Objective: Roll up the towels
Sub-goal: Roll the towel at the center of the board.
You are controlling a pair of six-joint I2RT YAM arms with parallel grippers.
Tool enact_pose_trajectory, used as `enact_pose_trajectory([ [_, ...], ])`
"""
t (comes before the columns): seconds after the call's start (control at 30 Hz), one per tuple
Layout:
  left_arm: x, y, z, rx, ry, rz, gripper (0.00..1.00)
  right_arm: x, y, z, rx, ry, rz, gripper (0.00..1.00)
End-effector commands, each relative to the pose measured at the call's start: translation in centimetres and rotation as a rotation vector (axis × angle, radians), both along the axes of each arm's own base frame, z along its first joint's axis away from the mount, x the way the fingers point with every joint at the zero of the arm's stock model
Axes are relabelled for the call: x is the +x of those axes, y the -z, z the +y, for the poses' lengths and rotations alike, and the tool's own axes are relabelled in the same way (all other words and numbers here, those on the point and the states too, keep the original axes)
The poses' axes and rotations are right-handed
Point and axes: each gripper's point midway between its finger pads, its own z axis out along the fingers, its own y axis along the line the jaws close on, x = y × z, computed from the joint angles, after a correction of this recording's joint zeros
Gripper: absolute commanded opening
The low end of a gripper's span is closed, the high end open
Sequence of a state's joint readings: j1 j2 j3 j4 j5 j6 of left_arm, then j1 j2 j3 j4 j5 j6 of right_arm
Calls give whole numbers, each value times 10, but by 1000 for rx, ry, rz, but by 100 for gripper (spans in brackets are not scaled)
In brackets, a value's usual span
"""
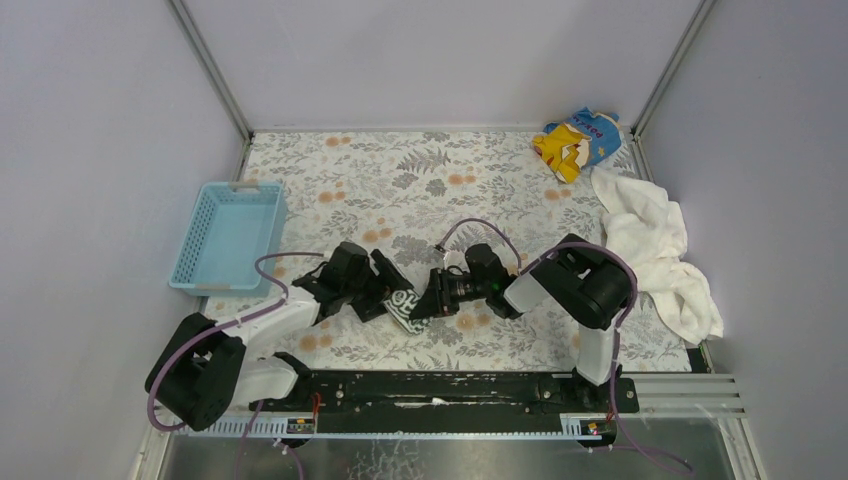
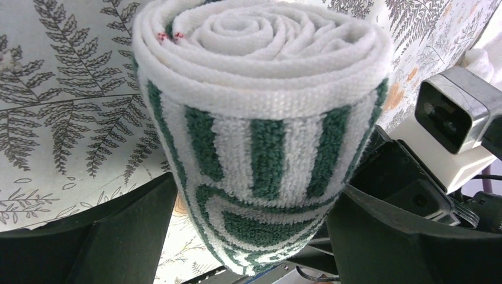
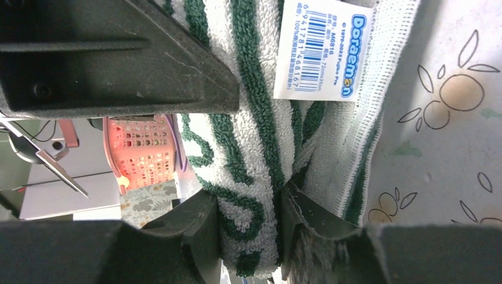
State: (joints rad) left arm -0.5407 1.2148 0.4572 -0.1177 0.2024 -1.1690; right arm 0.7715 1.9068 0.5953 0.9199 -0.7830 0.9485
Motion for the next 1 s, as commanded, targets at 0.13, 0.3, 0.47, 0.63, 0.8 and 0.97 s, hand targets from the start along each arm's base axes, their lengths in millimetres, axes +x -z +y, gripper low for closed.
enact_pose_trajectory([
  [0.13,12,-1,-9,-12,16,-39,86,-27,54,-30,-162,42,286,26],
  [0.3,12,5,-11,-1,28,-31,83,-26,64,-34,-167,69,347,26],
  [0.47,10,14,-15,11,43,-11,81,-25,71,-35,-162,88,396,27],
  [0.63,4,32,-12,50,33,35,76,-23,74,-39,-159,115,424,28],
  [0.8,-3,47,-10,82,31,76,73,-20,74,-39,-154,128,430,28],
  [0.97,-7,48,-9,82,32,83,79,-15,70,-40,-128,157,452,28],
])
